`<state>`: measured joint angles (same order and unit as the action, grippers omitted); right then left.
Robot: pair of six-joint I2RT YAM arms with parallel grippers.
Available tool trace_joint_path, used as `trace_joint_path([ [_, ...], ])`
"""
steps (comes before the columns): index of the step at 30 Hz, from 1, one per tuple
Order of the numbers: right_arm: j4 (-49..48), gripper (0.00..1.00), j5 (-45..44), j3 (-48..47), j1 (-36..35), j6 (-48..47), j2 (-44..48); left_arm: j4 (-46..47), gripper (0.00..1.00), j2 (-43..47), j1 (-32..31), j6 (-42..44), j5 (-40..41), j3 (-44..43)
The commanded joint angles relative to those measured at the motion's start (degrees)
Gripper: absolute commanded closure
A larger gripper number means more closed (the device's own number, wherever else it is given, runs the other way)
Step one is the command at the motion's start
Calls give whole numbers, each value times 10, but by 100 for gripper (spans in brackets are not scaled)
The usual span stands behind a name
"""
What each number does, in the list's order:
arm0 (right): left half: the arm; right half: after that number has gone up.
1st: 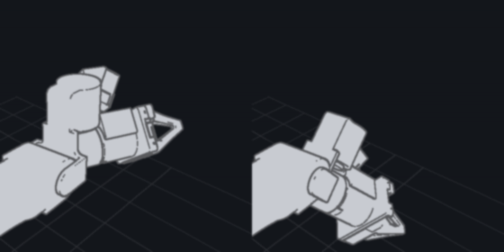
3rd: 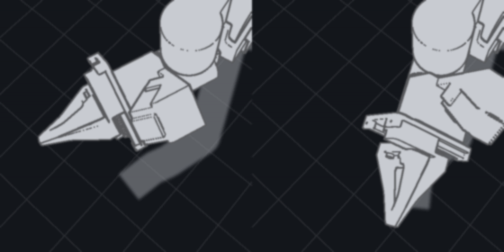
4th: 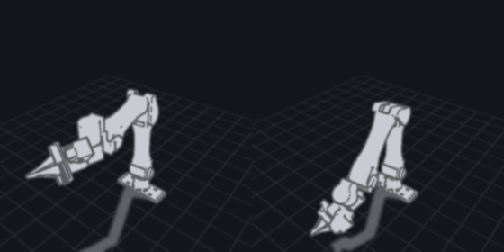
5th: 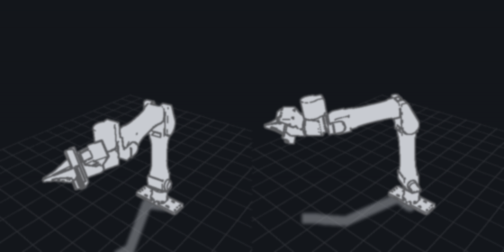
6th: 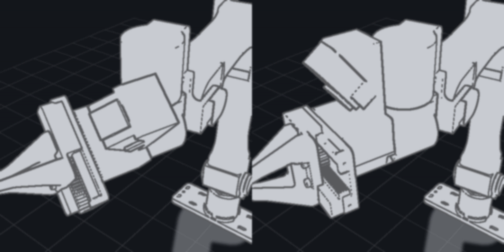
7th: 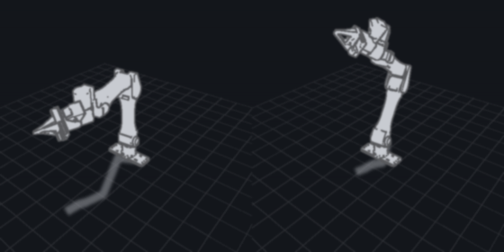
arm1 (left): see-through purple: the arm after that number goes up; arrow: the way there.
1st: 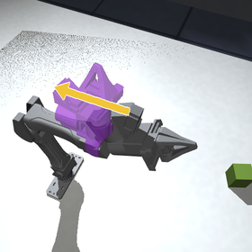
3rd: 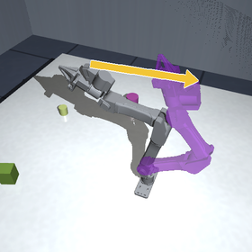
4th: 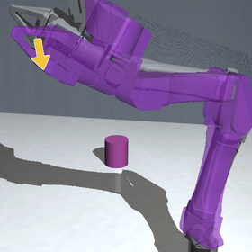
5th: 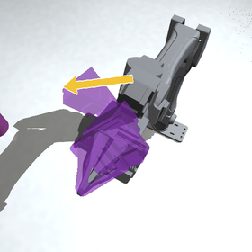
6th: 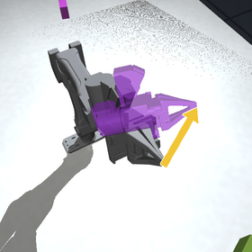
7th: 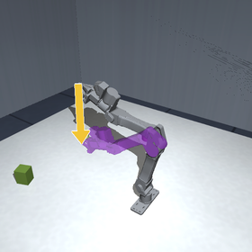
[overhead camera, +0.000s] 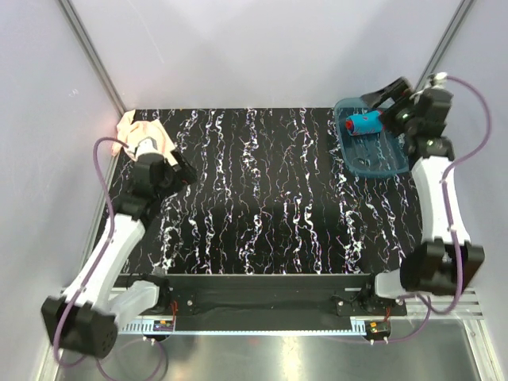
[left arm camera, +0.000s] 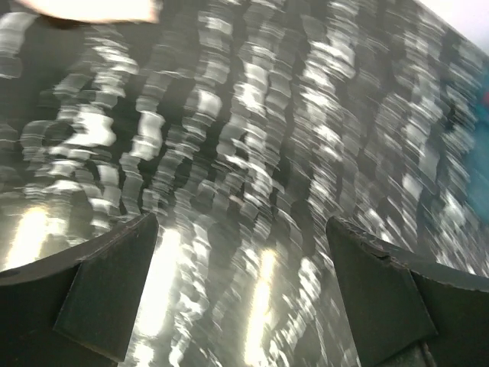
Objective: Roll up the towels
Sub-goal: Grab a towel with the left arm
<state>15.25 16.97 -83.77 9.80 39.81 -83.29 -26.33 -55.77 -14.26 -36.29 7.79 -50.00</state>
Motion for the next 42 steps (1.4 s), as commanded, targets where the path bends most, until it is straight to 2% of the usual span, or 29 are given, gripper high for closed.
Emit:
trace_joint_path([
  [1,49,0,11,90,-114,-49,80,15,1,-106,87,3,24,-60],
  [2,54,0,2,109,-147,-53,100,22,1,-165,110,3,6,-71],
  [3,58,0,-14,154,-192,-46,122,39,1,-190,142,-3,-21,-78],
  [5,42,0,-14,209,-227,-28,188,91,1,-229,187,-27,-68,-79],
  [7,39,0,-11,271,-253,-10,242,131,1,-282,215,-60,-74,-95],
  [9,49,0,-13,306,-261,-11,268,106,1,-349,224,-78,-52,-127],
  [10,64,0,-15,311,-262,-16,283,97,1,-372,226,-97,-44,-161],
  [17,131,0,-37,309,-263,-58,305,104,1,-519,233,-149,-16,-260],
  [20,131,0,-36,325,-263,-57,311,64,1,-580,237,-162,-10,-324],
  [21,132,0,-36,328,-263,-56,310,36,1,-590,236,-165,2,-339],
  [24,131,0,-36,338,-263,-54,308,29,2,-608,237,-182,24,-355],
  [30,122,0,-38,339,-263,-62,299,23,16,-657,238,-183,4,-401],
  [34,133,0,-46,336,-263,-69,293,22,27,-697,238,-184,-25,-440],
  [37,139,0,-55,338,-263,-68,301,49,52,-712,238,-185,-51,-445],
  [38,142,0,-59,342,-263,-65,303,58,81,-712,238,-185,-65,-442],
  [39,141,1,-60,345,-263,-63,306,69,93,-712,238,-185,-72,-441],
  [40,145,0,-60,346,-263,-62,312,70,100,-705,238,-186,-74,-441],
  [42,148,0,-62,351,-263,-57,320,75,100,-688,231,-185,-95,-428],
])
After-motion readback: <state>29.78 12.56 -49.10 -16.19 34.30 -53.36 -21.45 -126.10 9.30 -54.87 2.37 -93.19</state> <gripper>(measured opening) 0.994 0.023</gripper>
